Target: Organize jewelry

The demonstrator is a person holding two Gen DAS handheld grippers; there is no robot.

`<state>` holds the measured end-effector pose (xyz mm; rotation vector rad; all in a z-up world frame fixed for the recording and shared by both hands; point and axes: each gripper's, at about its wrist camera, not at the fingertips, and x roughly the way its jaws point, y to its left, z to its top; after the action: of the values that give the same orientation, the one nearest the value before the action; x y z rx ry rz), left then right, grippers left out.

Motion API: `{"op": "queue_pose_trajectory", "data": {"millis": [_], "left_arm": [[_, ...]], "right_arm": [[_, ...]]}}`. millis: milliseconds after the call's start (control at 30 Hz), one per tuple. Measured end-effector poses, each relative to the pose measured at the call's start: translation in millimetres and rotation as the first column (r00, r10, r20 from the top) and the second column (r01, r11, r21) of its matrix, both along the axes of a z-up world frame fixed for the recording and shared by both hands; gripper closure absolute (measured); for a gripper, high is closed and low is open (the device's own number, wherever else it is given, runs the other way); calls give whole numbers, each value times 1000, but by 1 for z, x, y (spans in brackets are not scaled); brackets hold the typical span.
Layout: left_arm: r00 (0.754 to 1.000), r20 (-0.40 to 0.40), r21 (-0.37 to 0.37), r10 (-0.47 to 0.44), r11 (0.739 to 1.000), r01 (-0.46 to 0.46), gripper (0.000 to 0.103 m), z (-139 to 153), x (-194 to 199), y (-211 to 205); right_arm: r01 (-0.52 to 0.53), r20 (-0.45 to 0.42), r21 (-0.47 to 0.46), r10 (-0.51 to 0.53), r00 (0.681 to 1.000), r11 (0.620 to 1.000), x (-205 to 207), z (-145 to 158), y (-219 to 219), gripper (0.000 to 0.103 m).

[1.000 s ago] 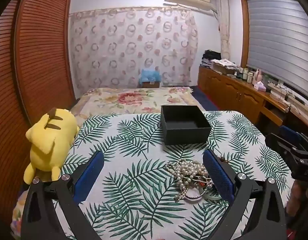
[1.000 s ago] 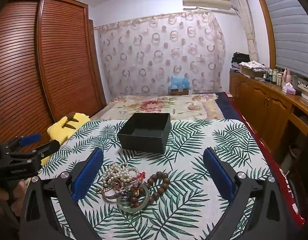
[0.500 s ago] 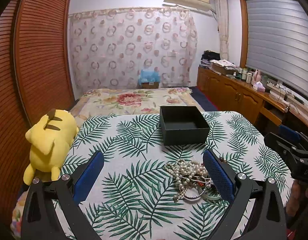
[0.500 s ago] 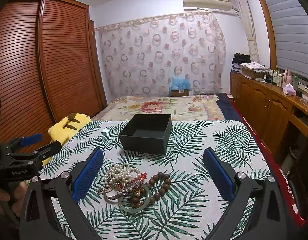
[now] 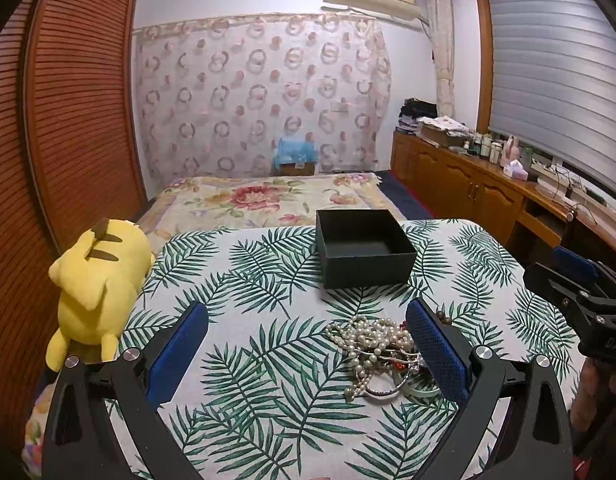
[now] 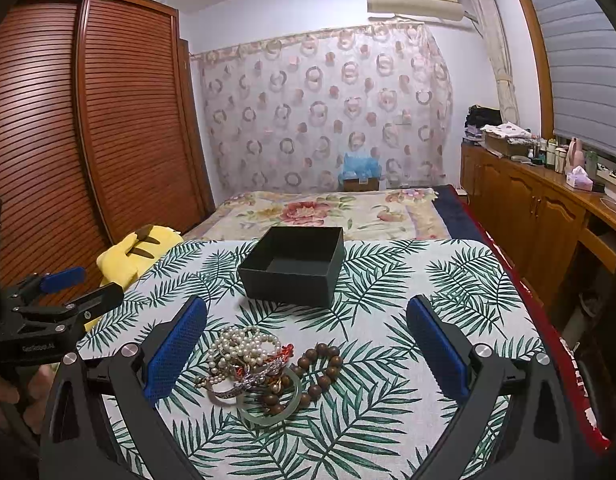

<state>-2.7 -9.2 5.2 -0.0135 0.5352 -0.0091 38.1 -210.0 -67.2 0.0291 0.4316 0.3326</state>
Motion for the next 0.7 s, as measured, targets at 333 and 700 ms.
{"op": "queue_pose_trajectory", "data": {"millis": [333, 700], "left_arm": [[1000, 1, 3, -1, 1000, 1, 7, -1, -1, -1], [1000, 1, 3, -1, 1000, 1, 7, 0, -1, -2]], "right_arm": [[-1, 2, -1, 1, 1000, 1000, -2, 4, 3, 2], [-1, 2, -1, 1, 1000, 1000, -3, 5, 5, 2]]}}
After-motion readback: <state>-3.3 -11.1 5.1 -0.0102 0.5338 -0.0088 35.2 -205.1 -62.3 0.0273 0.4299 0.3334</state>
